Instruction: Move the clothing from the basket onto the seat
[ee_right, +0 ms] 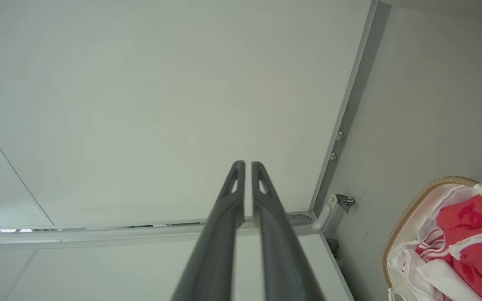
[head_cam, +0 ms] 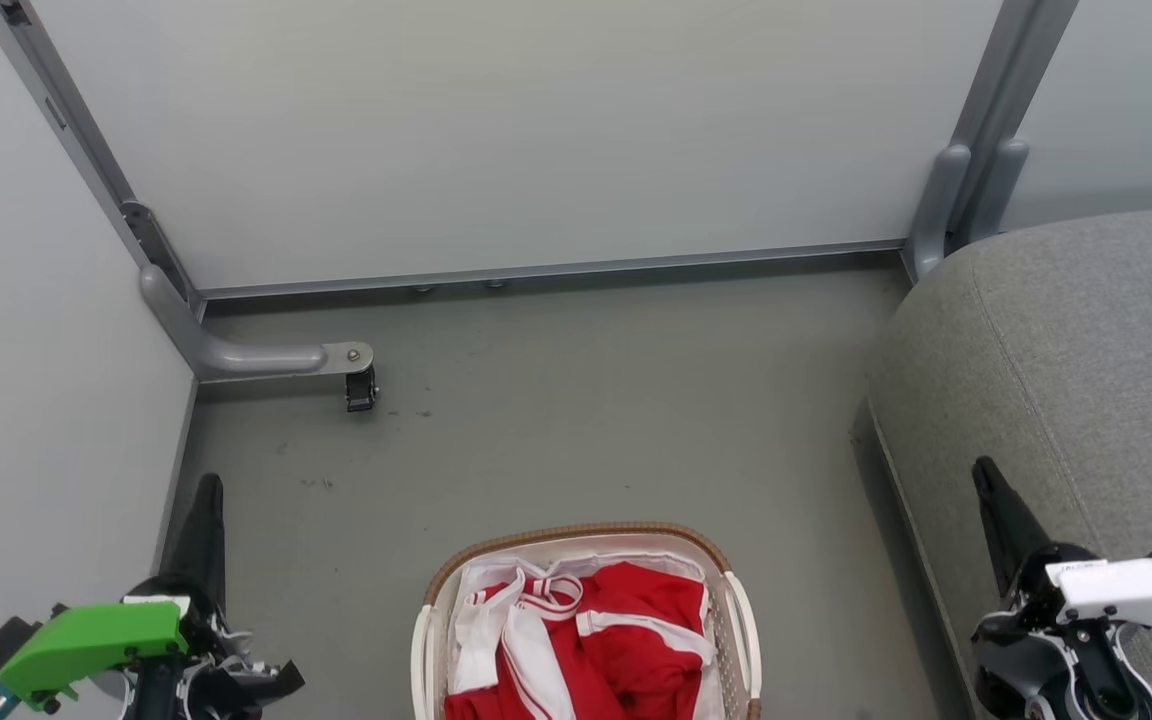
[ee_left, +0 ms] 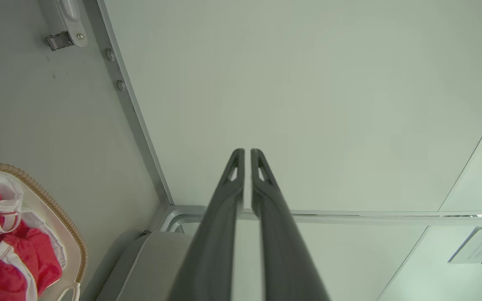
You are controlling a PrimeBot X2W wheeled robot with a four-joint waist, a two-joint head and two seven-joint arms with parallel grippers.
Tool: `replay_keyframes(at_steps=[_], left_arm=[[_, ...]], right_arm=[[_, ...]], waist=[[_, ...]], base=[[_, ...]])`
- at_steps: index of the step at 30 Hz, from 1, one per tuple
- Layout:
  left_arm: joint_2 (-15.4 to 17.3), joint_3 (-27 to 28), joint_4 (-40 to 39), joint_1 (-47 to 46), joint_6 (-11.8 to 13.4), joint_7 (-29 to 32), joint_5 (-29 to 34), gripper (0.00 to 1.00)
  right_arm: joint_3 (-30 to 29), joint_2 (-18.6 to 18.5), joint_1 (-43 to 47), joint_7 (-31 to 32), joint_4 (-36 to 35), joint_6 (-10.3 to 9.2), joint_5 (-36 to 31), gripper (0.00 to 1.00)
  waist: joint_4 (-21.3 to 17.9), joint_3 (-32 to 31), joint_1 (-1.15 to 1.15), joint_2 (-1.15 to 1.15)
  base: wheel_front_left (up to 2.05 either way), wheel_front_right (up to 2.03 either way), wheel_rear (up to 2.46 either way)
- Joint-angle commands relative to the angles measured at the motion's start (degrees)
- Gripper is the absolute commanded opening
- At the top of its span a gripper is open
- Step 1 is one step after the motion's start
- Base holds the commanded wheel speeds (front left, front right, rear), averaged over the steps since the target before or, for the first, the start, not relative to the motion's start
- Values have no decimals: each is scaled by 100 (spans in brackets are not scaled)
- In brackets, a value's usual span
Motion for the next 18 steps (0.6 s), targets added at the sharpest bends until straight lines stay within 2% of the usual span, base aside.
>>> replay_keyframes(at_steps=[1,2,3,4,12,18], left_arm=[[-8,-3,46,23,0,-5,0,0],[-23,-7,104,66,0,-3,0,100],[-38,-10,154,113,0,-6,-1,0],[-48,-14,190,142,0,-12,-1,100],[18,-111,201,101,0,-244,237,100],[71,-115,201,70,0,-413,1045,100]], right_arm=[[1,13,26,-2,30,-1,-1,0],[6,33,70,-1,83,-1,-1,100],[10,52,115,-3,133,-1,-2,0],[12,63,144,-5,160,-1,-3,100],[123,-40,100,-225,56,-1,-263,100],[217,-170,7,-414,48,0,-939,100]], waist=[[0,1,0,0],[0,1,0,0],[0,2,0,0],[0,3,0,0],[2,7,0,0],[-2,11,0,0]], base=[[0,0,0],[0,0,0],[0,0,0],[0,0,0],[0,0,0],[0,0,0]])
